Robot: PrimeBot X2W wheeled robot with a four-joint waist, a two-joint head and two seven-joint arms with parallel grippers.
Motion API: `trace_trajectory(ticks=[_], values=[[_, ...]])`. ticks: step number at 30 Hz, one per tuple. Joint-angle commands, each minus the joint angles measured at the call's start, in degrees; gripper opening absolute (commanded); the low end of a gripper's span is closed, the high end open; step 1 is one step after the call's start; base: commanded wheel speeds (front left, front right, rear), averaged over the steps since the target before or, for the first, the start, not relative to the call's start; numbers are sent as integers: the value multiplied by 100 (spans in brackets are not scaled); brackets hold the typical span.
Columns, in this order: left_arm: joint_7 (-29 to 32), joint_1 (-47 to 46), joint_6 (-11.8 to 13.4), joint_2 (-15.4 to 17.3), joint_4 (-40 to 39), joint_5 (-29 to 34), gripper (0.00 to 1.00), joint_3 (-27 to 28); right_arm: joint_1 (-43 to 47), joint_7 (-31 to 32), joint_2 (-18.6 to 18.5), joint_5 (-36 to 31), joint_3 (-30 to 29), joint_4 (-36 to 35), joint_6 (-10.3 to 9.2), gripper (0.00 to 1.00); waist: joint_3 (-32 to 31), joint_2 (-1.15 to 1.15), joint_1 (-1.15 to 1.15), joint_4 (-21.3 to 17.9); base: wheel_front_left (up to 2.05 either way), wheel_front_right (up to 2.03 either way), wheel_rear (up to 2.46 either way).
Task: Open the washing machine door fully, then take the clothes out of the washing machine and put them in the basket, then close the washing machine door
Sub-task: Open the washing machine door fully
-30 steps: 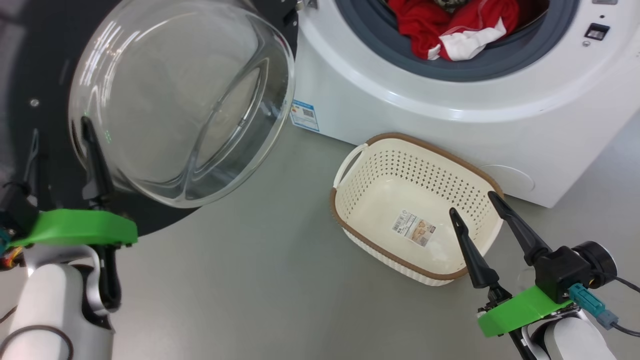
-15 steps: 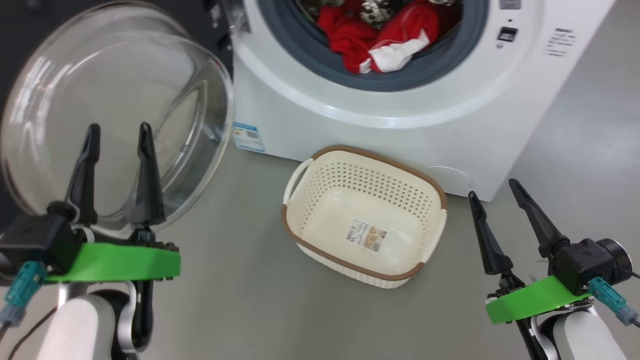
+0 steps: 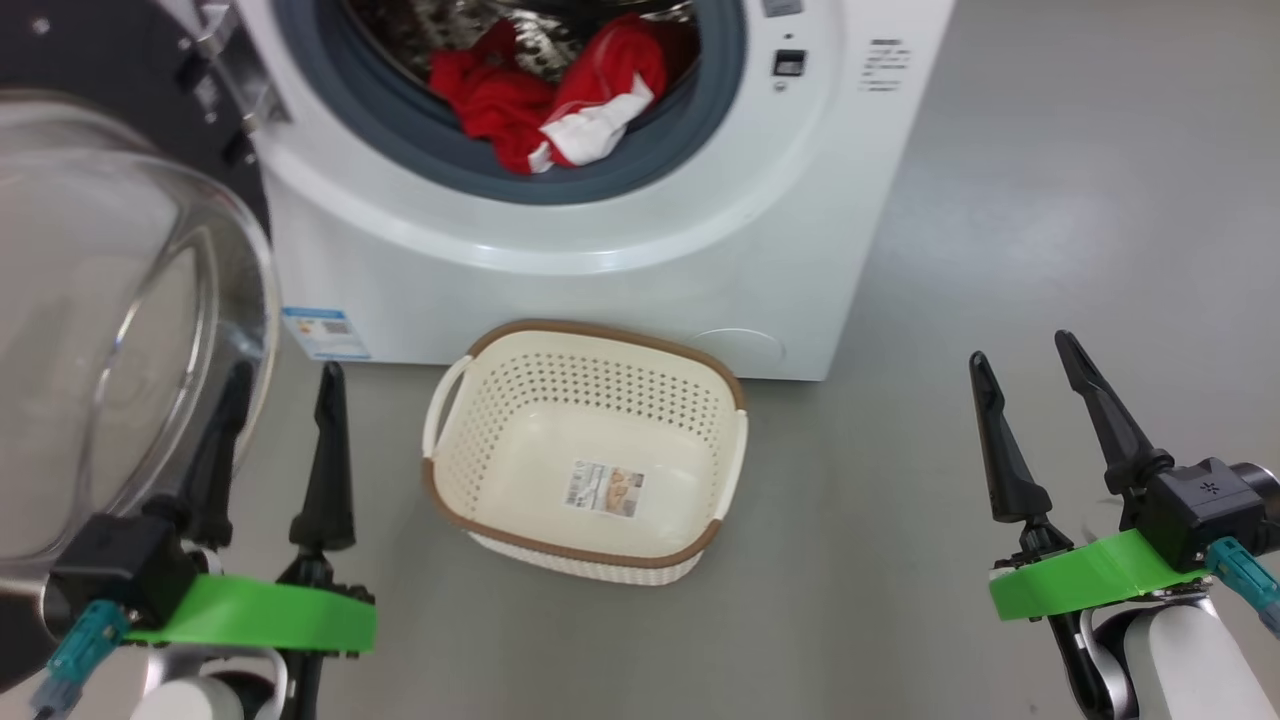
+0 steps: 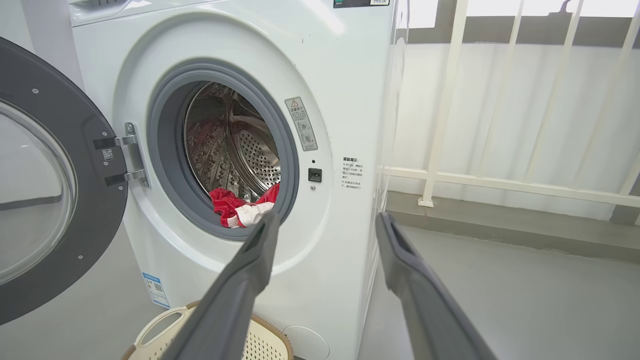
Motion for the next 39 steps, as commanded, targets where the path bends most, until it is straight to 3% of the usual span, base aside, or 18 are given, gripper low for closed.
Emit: trace_trajectory(ticks=[1,12,21,39], values=[[-54,11,-64,197,-95,-38,100,216,-108,-36,2,-26,114,-168,21,100,-130,0,0,-387,0,0,0],[-438,565,-612,225,140,-241,100,164,202,-36,51,2,144,-331,21,100,-368,0,0,-876,0,0,0],[-491,950,-600,186,665,-214,100,205,631,-36,58,-23,96,-336,21,100,-794,0,0,-1004,0,0,0],[-517,1417,-486,214,711,-1,100,242,1126,-36,66,-36,-139,-536,21,100,-1056,0,0,-1100,0,0,0]])
